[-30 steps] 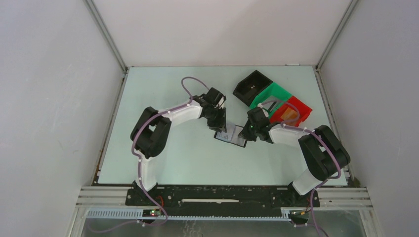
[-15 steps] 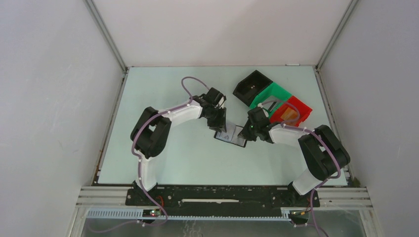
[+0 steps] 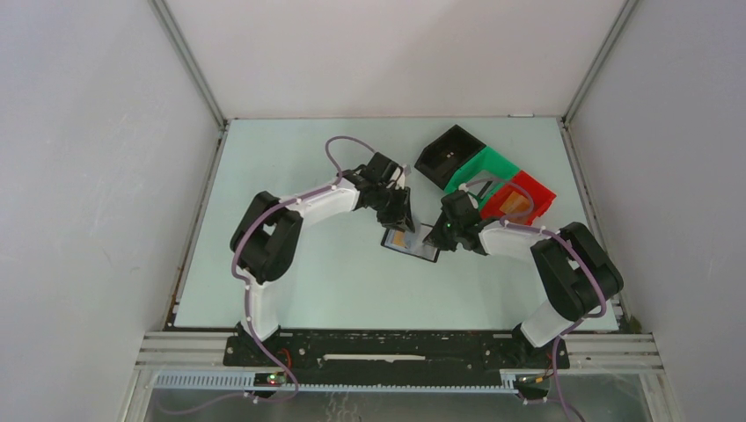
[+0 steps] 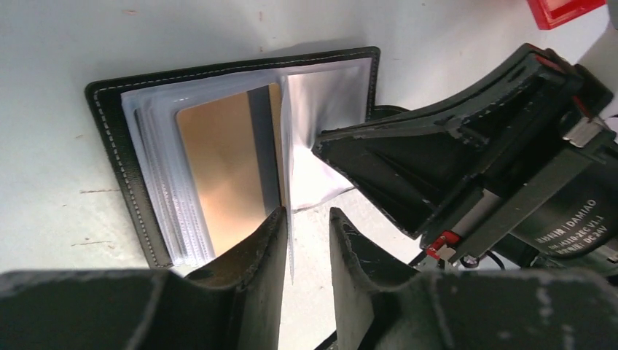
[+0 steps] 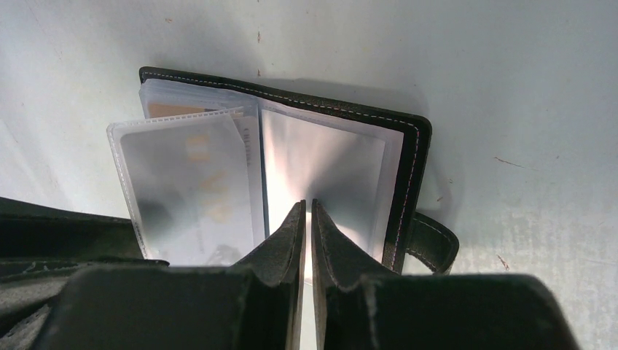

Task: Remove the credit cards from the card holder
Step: Remove the credit card from the card holder.

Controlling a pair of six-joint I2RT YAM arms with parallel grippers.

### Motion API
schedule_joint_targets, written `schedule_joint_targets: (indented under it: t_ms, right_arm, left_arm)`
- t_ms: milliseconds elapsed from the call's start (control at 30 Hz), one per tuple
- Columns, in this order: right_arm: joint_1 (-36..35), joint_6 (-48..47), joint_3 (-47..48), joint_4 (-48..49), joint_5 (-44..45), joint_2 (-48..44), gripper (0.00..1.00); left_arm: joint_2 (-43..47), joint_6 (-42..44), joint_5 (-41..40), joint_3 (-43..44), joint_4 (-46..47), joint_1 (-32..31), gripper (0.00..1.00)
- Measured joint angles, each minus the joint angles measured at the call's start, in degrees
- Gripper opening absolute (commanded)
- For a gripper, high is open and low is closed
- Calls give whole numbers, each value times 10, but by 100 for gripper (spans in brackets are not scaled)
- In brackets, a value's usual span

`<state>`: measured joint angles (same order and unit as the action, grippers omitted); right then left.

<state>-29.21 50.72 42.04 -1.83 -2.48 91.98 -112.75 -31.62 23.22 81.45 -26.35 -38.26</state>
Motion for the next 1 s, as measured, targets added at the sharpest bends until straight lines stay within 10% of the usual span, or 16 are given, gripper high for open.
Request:
schedule_joint_targets:
  t_ms: [1000]
  right_arm:
    - [105, -67, -43, -80, -23, -206, 22]
  left_arm:
    - [-7, -36, 106, -7, 74, -12, 34]
